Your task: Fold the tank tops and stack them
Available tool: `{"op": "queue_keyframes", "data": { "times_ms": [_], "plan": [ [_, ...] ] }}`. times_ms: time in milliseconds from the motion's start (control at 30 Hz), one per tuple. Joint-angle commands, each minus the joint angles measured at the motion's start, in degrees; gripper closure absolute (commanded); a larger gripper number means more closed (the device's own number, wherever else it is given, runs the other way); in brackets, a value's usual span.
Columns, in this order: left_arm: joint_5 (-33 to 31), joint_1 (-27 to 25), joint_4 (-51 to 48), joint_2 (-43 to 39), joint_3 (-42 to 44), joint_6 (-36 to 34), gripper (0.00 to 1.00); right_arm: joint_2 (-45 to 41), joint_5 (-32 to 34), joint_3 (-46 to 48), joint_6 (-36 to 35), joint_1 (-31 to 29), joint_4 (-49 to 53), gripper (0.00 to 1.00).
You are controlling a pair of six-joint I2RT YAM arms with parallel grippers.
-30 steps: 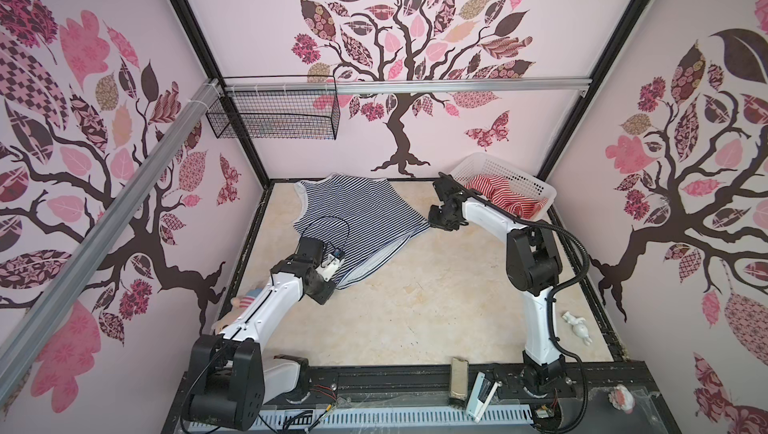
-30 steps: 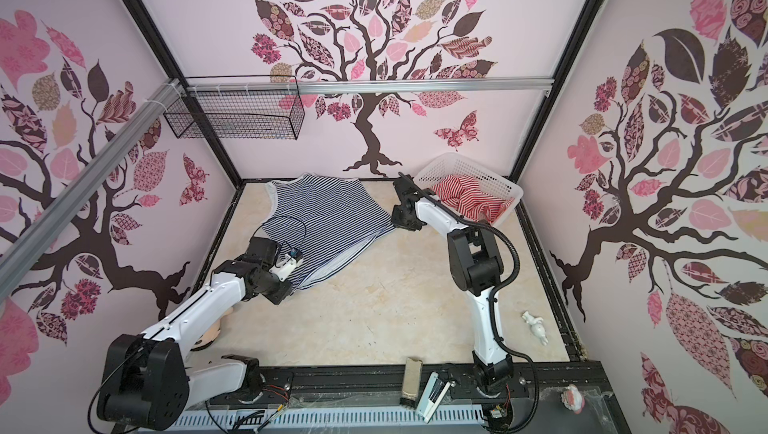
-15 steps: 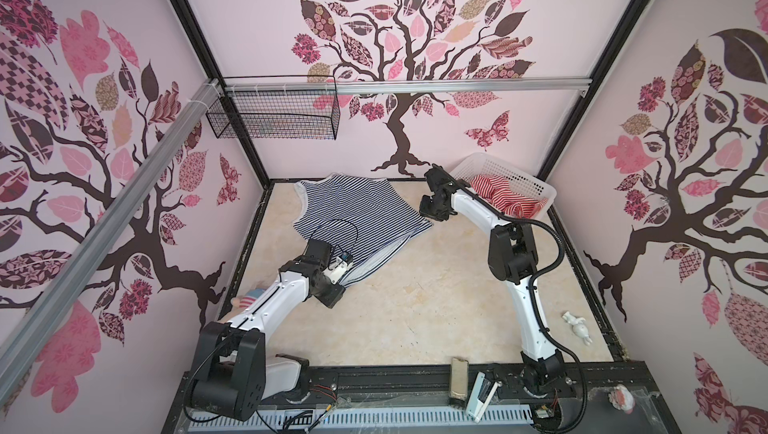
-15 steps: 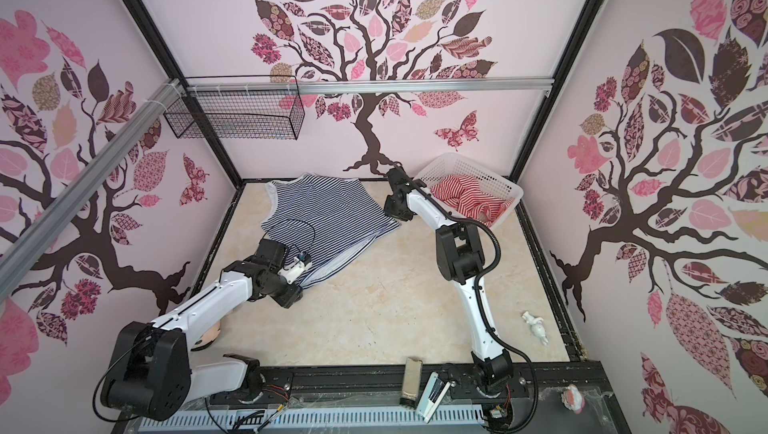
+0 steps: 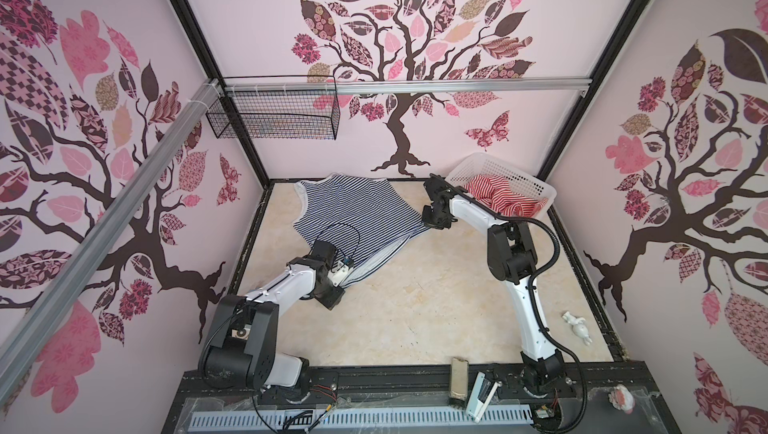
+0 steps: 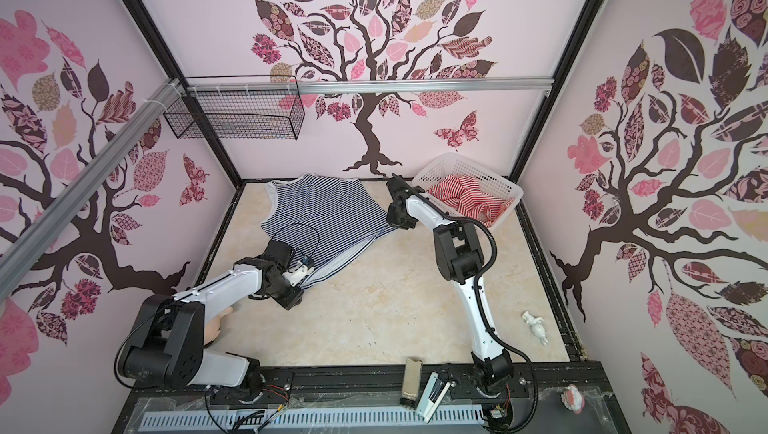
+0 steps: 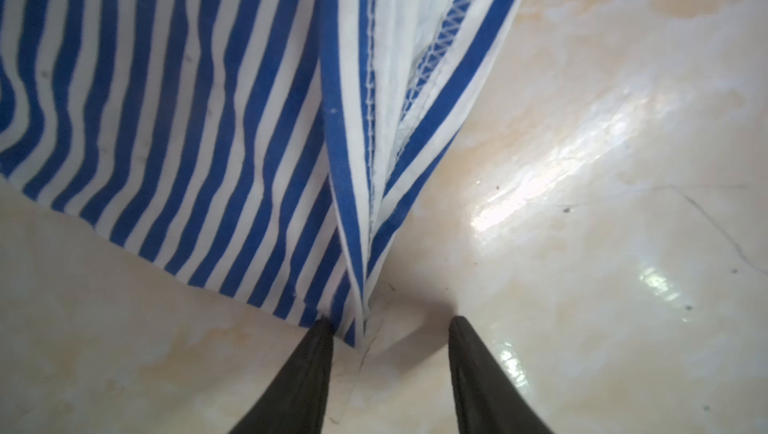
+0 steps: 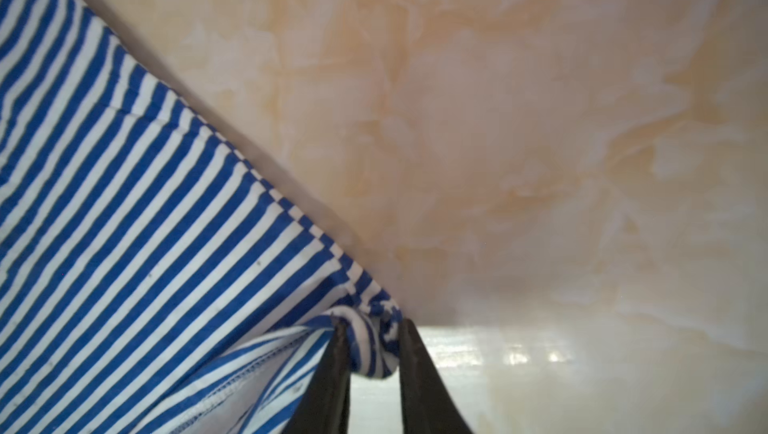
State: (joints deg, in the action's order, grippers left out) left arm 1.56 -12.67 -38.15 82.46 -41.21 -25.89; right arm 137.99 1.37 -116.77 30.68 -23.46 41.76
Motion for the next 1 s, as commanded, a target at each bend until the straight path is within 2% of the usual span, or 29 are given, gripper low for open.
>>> {"op": "queue_keyframes", "data": {
  "times_ms": [0,67,167,467,700,833,967],
  "plan": [
    [-0.7,-0.1,1.0,-0.3,-1.8,0.4,0.64,-2.0,1.7,0.5,-0.7,-0.2,1.7,0.89],
    [-1.2,0.0,1.1,-0.8,-1.7,0.5,0.8,-2.6,2.2,0.8,-1.0,-0.2,1.7,0.97],
    [-1.7,0.0,0.8,-1.1,-1.8,0.7,1.0,-3.7,2.6,1.8,-1.4,-0.2,1.6,1.0],
    [-3.4,-0.1,-1.6,-4.9,-1.2,-1.2,1.0,-13.0,5.5,16.1,-3.8,-0.3,-3.2,1.0],
    [-7.4,0.3,-1.5,-6.1,-0.4,-4.0,1.0,-23.7,6.0,34.9,-3.5,-0.3,-10.0,1.0],
    [-7.5,1.9,-2.0,-5.8,-0.4,-5.2,1.0,-28.3,10.0,43.5,-2.7,-0.4,-11.9,1.0],
    [-7.2,3.6,-3.0,-6.0,-0.7,-6.0,1.0,-30.6,14.4,47.8,-1.7,-0.3,-11.4,0.89]
  ]
}}
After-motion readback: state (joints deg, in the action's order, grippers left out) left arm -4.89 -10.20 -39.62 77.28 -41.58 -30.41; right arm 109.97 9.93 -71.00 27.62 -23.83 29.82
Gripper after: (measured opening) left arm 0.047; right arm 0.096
